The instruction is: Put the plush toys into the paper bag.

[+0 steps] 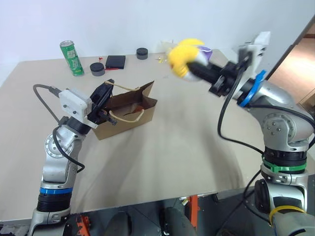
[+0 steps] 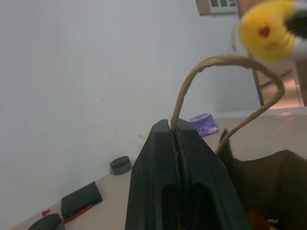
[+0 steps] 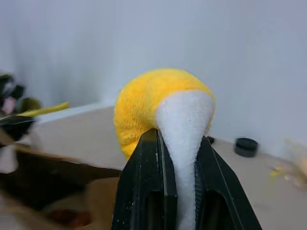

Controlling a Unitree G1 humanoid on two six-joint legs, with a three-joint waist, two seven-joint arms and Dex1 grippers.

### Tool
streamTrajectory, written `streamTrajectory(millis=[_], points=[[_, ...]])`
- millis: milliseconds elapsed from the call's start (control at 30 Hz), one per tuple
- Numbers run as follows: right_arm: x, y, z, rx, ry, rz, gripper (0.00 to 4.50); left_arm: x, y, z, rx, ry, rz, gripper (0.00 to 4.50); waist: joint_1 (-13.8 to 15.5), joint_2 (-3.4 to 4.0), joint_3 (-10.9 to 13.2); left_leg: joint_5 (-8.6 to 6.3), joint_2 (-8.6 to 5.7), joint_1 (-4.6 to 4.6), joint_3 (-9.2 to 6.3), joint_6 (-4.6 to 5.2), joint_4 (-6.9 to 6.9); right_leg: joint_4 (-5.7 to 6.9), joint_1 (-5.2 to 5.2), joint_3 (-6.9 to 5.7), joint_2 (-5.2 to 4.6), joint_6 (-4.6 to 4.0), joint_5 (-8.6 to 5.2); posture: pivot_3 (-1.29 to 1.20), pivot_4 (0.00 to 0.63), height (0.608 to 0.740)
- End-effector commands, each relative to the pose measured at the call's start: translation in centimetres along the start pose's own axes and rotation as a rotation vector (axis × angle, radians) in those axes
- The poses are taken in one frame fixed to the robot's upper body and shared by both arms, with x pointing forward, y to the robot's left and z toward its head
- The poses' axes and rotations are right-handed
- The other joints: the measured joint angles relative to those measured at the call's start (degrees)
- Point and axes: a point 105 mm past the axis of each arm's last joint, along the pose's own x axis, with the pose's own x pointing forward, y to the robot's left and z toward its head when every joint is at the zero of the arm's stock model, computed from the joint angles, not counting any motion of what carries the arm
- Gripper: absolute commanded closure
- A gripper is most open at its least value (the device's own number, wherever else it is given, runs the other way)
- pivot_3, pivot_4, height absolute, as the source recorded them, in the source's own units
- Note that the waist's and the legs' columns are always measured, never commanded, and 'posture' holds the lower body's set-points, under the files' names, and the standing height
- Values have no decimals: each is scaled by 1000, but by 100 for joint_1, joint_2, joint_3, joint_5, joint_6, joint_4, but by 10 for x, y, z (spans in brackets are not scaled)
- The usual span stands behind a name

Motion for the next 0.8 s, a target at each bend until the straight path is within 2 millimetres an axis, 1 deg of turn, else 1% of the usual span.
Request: streamTrajectory(millis=[33,100,267,400,500,567,633,700,767,800], points=[[8,24,-12,-35,101,100,4438,8,5,19,15,-71,11,4500,1,0,0,4,0,0,-1,6,0,2,-1,0,2,-3,2,0,150,740],[10,28,-21,-33,138,117,4438,9,5,22,14,-80,9,4500,3,0,0,15,1,1,-4,17,0,4,0,5,12,-8,12,0,150,740],[23,44,-31,-32,173,187,4438,8,1,27,9,-90,-6,4500,3,0,0,22,0,0,1,19,4,4,0,15,14,-4,22,0,150,740],[48,56,-45,-46,216,212,4438,7,-4,27,-7,-88,-12,4500,-24,0,0,22,3,0,7,18,4,4,-4,23,16,-3,23,0,150,740],[61,62,-48,-50,221,219,4438,6,-6,28,-13,-86,-13,4500,-27,0,0,22,7,-2,3,18,3,4,-5,19,20,-4,24,0,150,740],[76,67,-50,-53,228,217,4438,6,-7,27,-16,-82,-12,4500,-26,0,0,22,7,-4,3,18,4,4,-5,18,20,-4,24,0,150,740],[85,66,-53,-55,239,194,4438,5,-7,27,-18,-79,-11,4500,-28,0,0,22,6,-4,5,17,4,4,-6,21,19,-6,26,0,150,740],[91,63,-60,-54,272,170,4438,5,-7,26,-21,-76,-8,4500,-28,0,0,22,6,-4,5,17,5,4,-6,21,18,-6,27,0,150,740],[92,63,-65,-54,303,167,3390,5,-7,26,-21,-74,-6,4500,-27,0,0,22,6,-4,6,17,5,3,-6,20,18,-7,27,0,150,740],[92,63,-66,-54,304,169,2993,5,-7,26,-21,-74,-5,4500,-21,-1,0,22,5,-5,6,17,5,3,-6,20,17,-6,27,0,150,740]])
